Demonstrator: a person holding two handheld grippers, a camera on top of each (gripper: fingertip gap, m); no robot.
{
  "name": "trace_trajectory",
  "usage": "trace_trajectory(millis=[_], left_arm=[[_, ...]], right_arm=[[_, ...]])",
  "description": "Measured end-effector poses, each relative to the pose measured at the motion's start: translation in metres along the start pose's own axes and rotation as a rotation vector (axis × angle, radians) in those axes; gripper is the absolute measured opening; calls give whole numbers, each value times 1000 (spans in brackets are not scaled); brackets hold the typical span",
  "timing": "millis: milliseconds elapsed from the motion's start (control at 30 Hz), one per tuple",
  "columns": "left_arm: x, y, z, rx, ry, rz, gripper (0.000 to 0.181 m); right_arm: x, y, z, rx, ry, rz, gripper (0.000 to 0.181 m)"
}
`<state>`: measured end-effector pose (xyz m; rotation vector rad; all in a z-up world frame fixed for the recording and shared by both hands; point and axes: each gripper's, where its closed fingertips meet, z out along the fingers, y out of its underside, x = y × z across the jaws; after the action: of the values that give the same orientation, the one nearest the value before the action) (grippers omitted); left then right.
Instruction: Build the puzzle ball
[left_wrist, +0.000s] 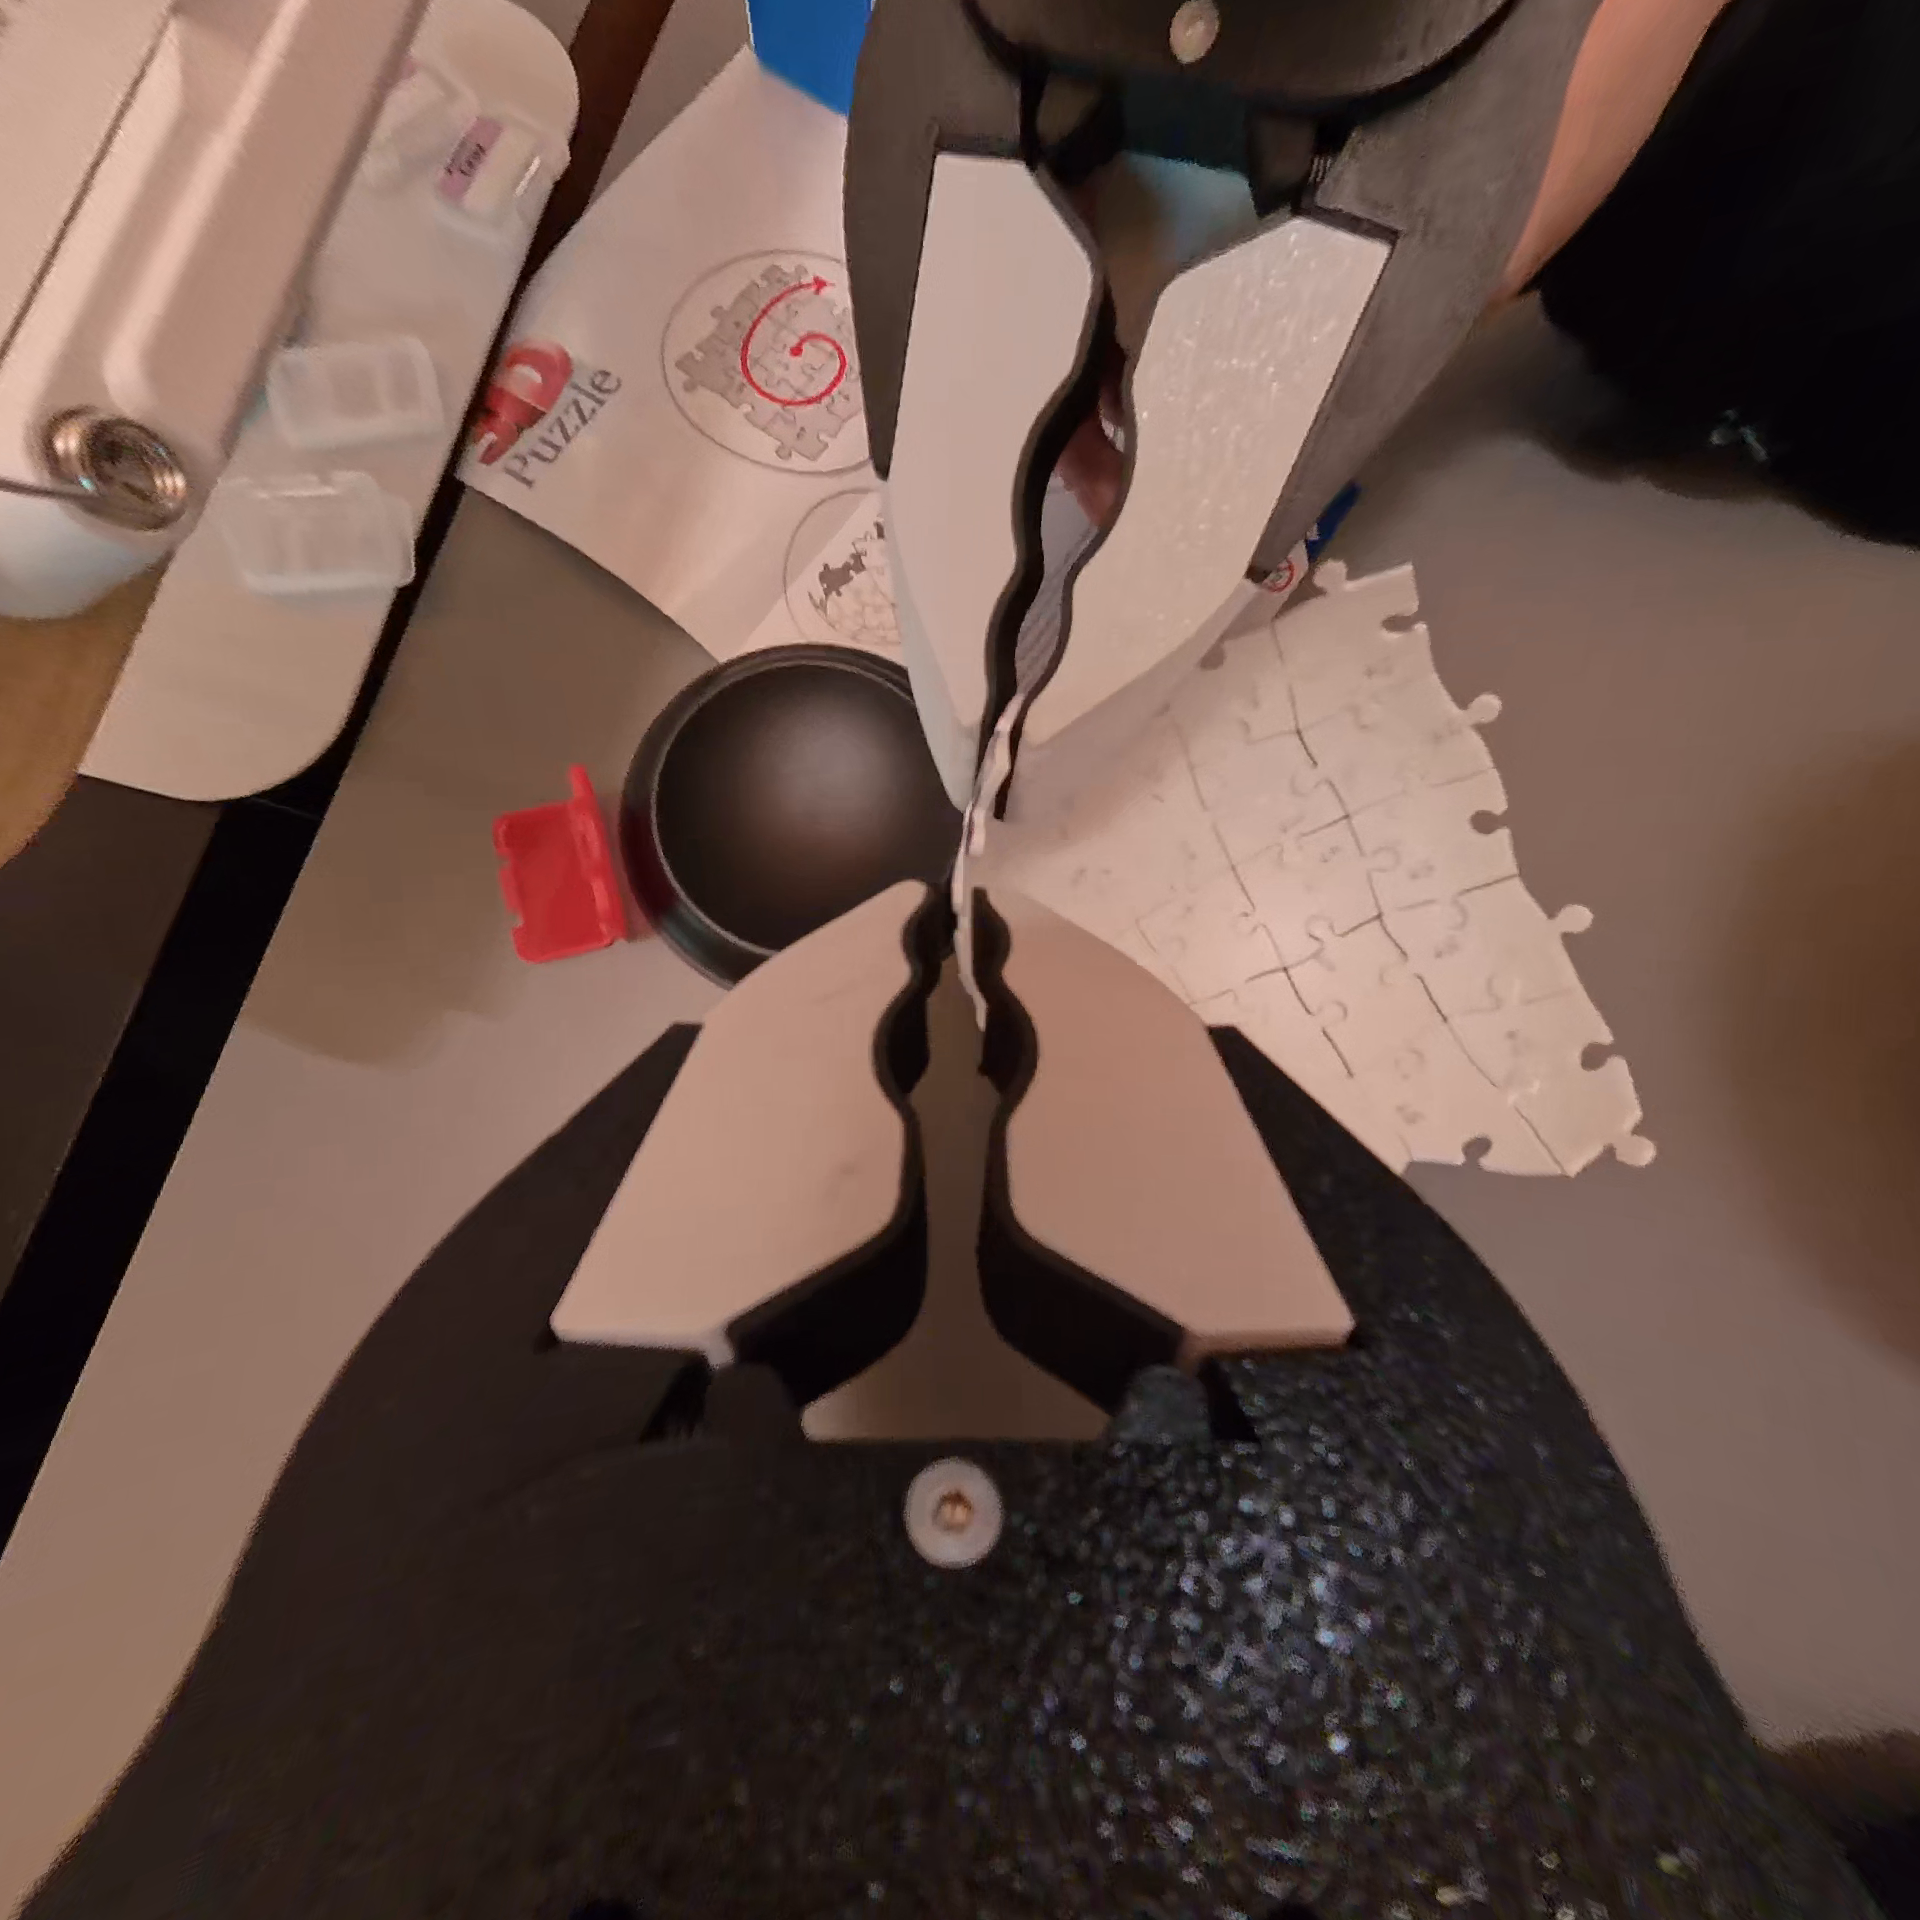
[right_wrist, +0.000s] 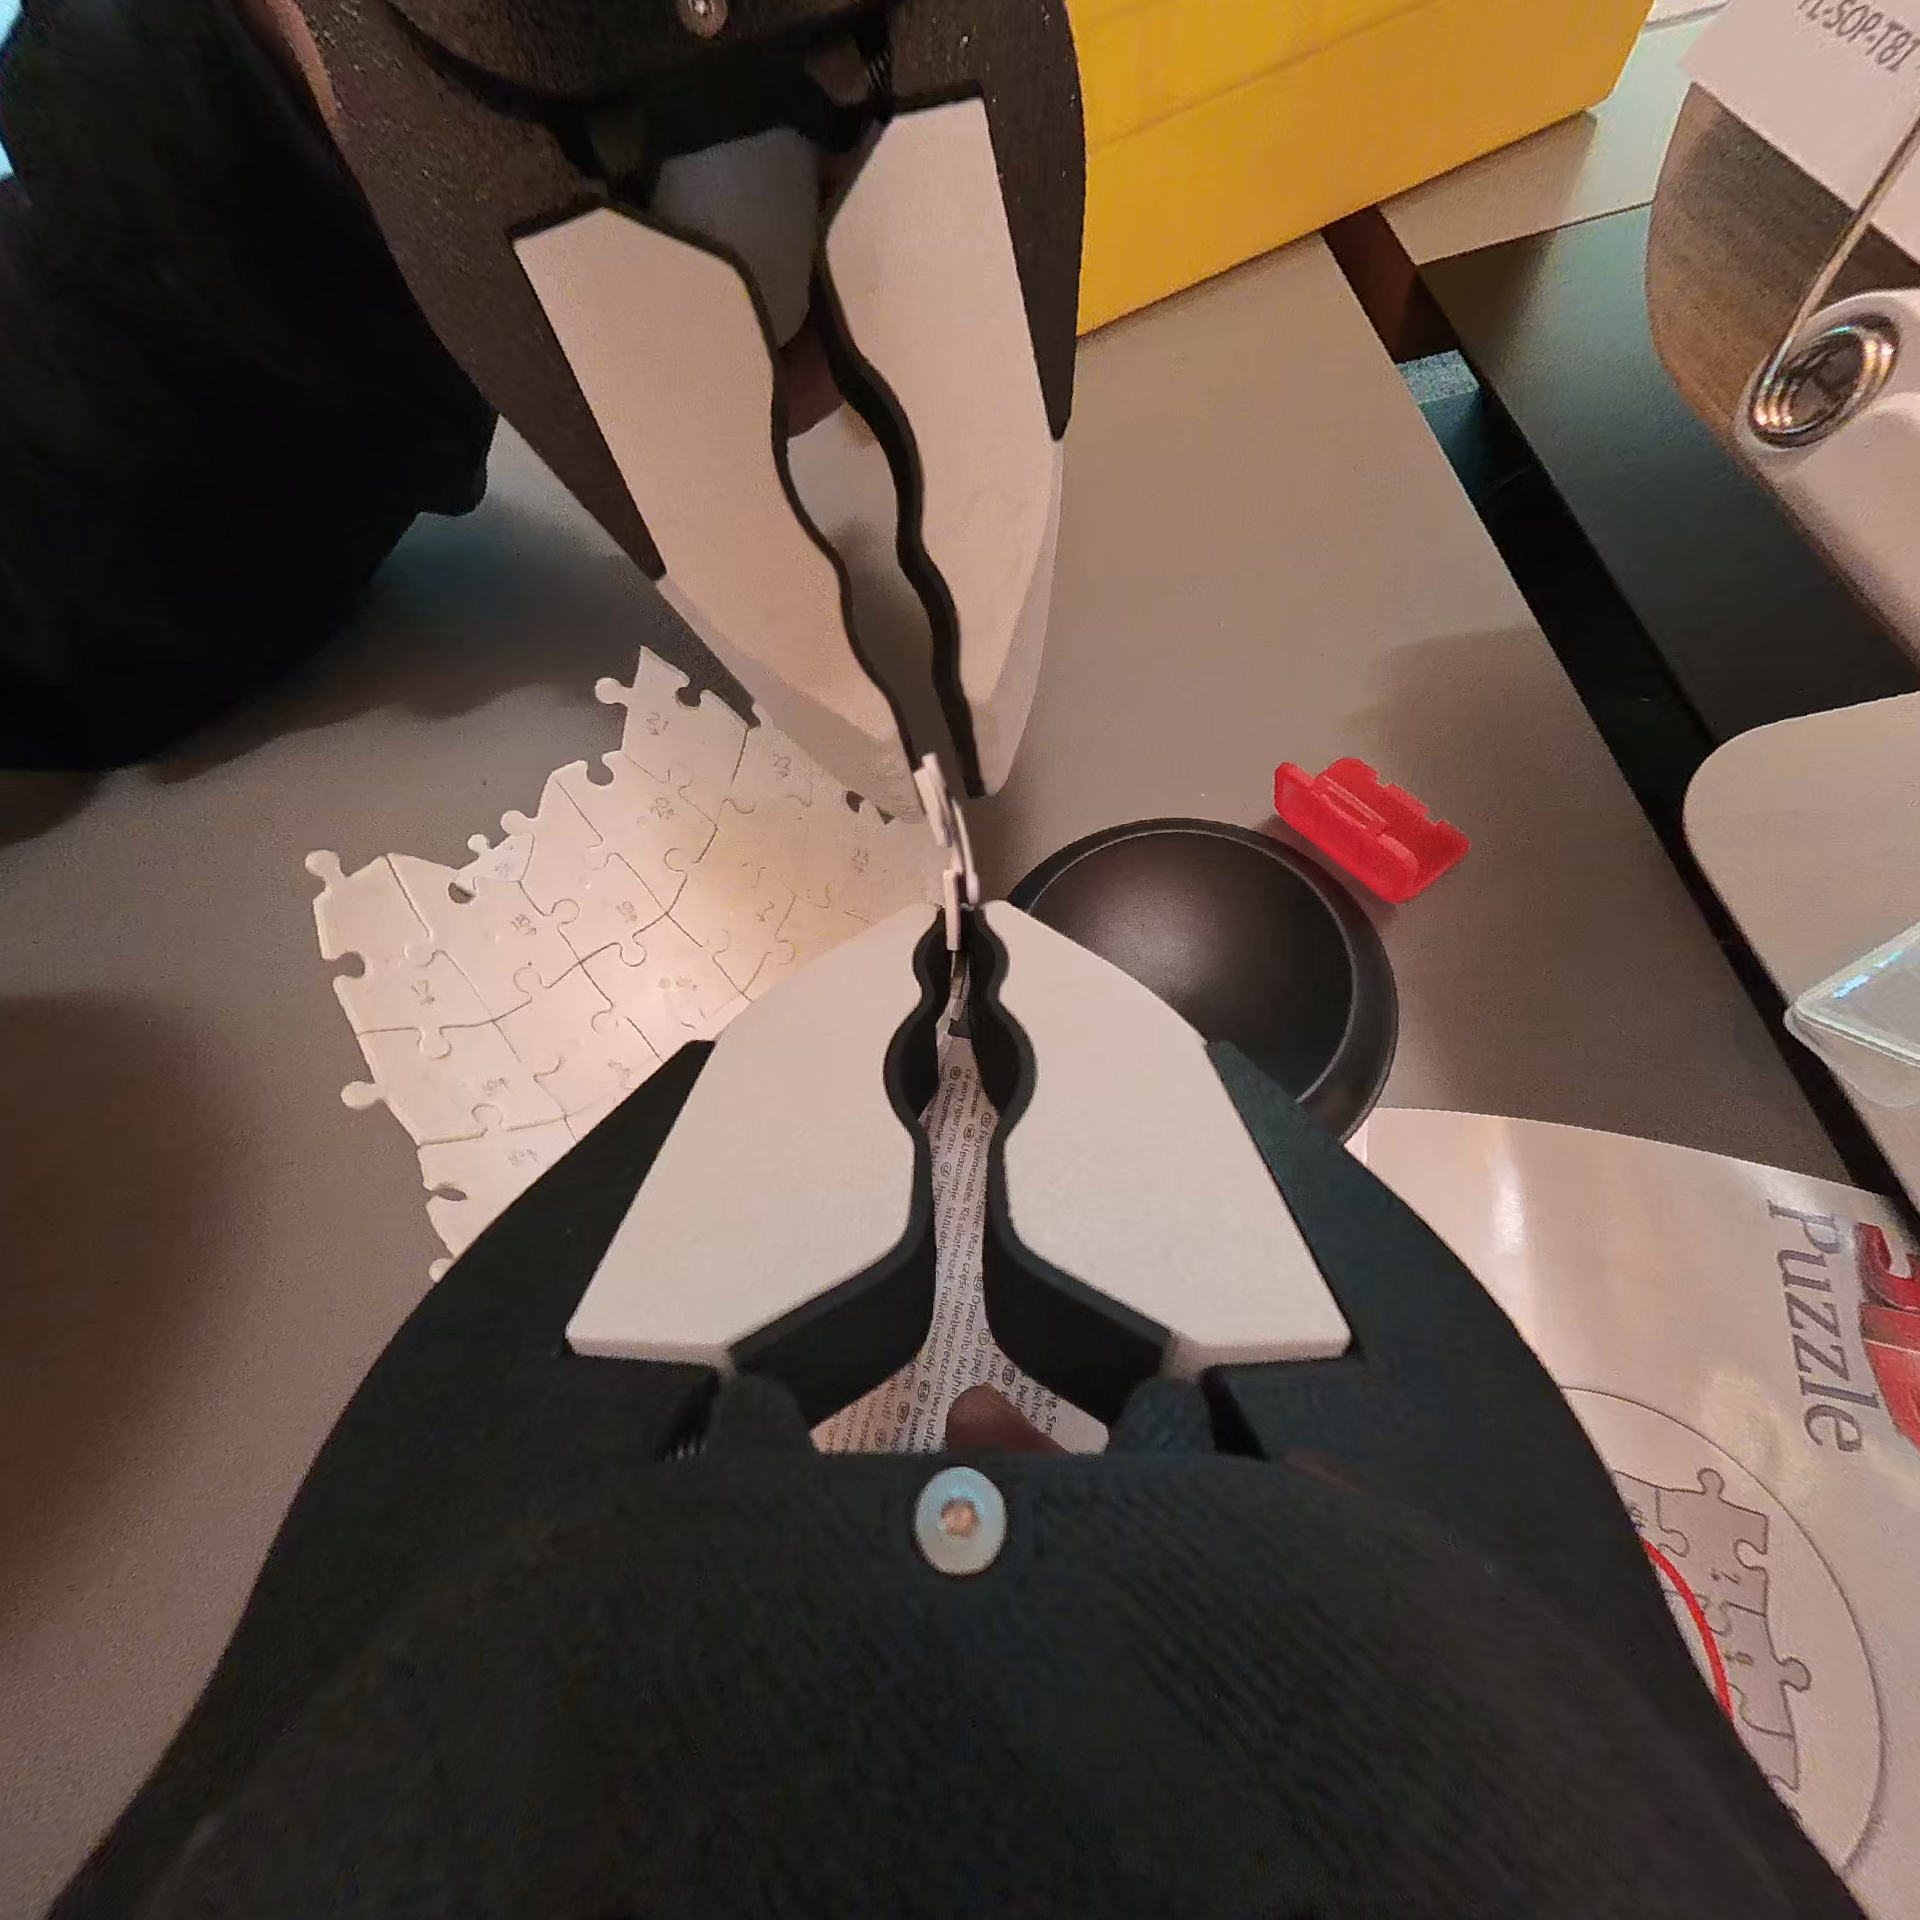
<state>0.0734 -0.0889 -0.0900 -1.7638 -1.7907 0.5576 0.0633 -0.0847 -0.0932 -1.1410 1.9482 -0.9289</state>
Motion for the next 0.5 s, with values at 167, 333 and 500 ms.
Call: trace_trajectory(millis=[167, 333, 500], left_arm=[[0, 0, 3, -3, -3, 12, 2], [1, -2, 4, 1, -2, 15, 1], [2, -5, 5, 10, -6, 29, 1]], right_arm=[[-2, -4, -1, 23, -14, 18, 3], [-1, -2, -1, 9, -13, 10, 3], [0, 1, 0, -19, -1, 7, 3]])
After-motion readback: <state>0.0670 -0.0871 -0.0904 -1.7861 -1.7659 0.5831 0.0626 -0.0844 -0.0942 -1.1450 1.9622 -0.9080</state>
